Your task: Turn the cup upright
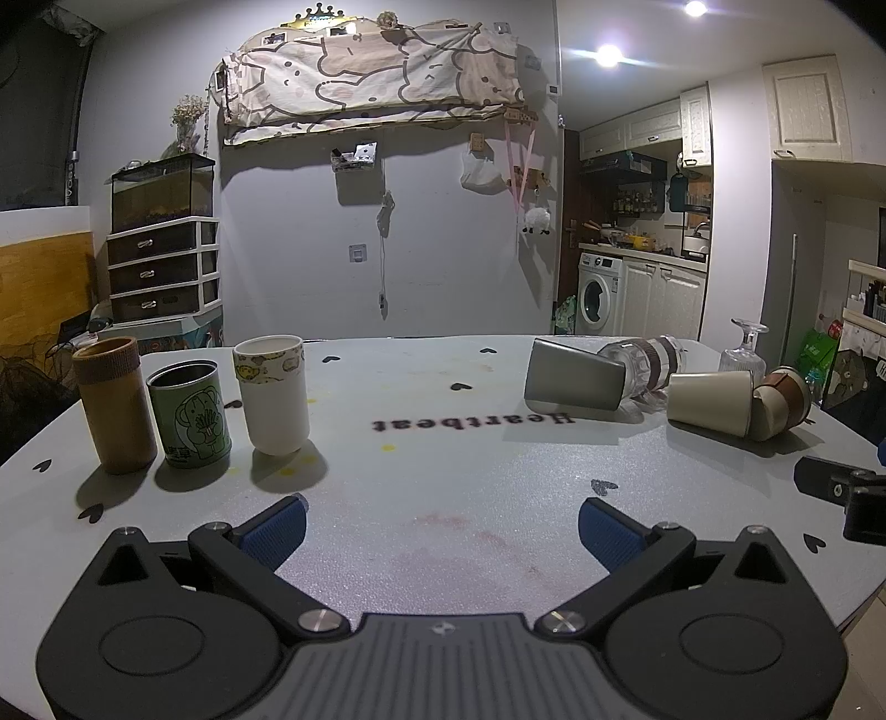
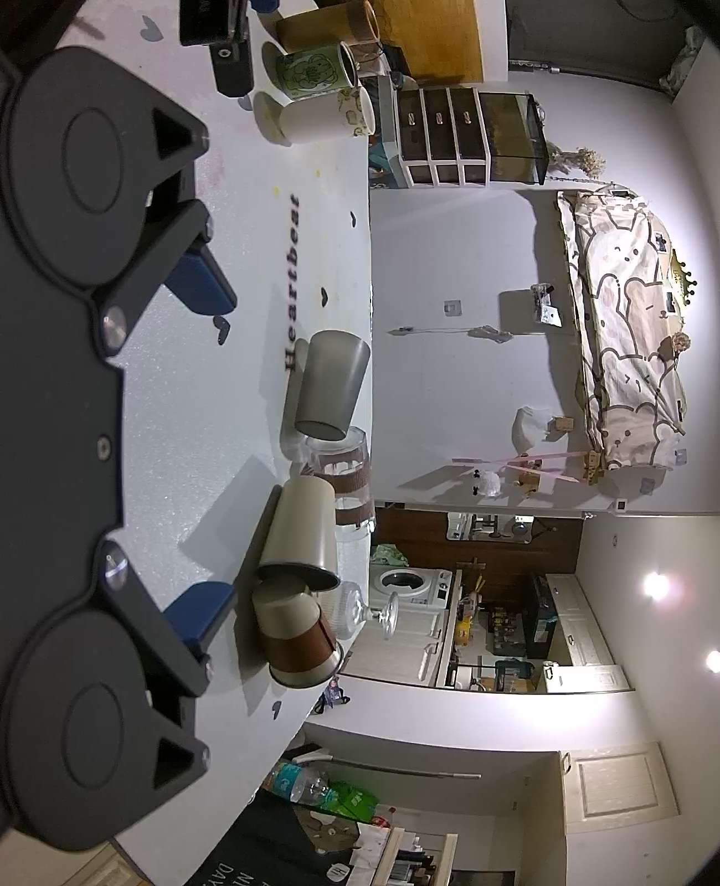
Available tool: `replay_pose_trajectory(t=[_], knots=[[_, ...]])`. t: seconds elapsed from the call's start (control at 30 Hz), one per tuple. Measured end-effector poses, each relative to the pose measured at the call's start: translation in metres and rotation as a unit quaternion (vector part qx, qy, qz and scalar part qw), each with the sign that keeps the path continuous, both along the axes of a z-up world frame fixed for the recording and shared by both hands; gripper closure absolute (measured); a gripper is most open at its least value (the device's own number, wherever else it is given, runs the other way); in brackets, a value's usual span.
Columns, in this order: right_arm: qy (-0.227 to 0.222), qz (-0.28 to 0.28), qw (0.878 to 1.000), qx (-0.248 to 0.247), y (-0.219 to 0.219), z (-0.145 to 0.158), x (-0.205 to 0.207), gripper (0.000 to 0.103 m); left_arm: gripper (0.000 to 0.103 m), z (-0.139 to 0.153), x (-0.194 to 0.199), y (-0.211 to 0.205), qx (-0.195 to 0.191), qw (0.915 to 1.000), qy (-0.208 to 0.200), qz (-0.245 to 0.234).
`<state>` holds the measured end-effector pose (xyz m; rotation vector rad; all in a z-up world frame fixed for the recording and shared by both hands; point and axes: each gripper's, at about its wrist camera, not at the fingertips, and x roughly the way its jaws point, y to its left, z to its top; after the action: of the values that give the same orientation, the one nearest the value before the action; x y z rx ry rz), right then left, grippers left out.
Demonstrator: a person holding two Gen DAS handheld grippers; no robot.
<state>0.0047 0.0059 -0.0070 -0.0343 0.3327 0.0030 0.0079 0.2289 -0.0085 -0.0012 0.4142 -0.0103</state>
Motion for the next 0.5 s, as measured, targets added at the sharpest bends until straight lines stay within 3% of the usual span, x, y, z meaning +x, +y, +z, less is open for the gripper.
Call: replay_pose_trajectory(t=[0.5], knots=[[0.001, 0.004, 1.0, 0.0, 0.005, -0.0042, 0.0024, 0.0, 0.0, 0.0012, -0.0001, 0.0001, 0.0, 1.0, 0.001, 0.0]])
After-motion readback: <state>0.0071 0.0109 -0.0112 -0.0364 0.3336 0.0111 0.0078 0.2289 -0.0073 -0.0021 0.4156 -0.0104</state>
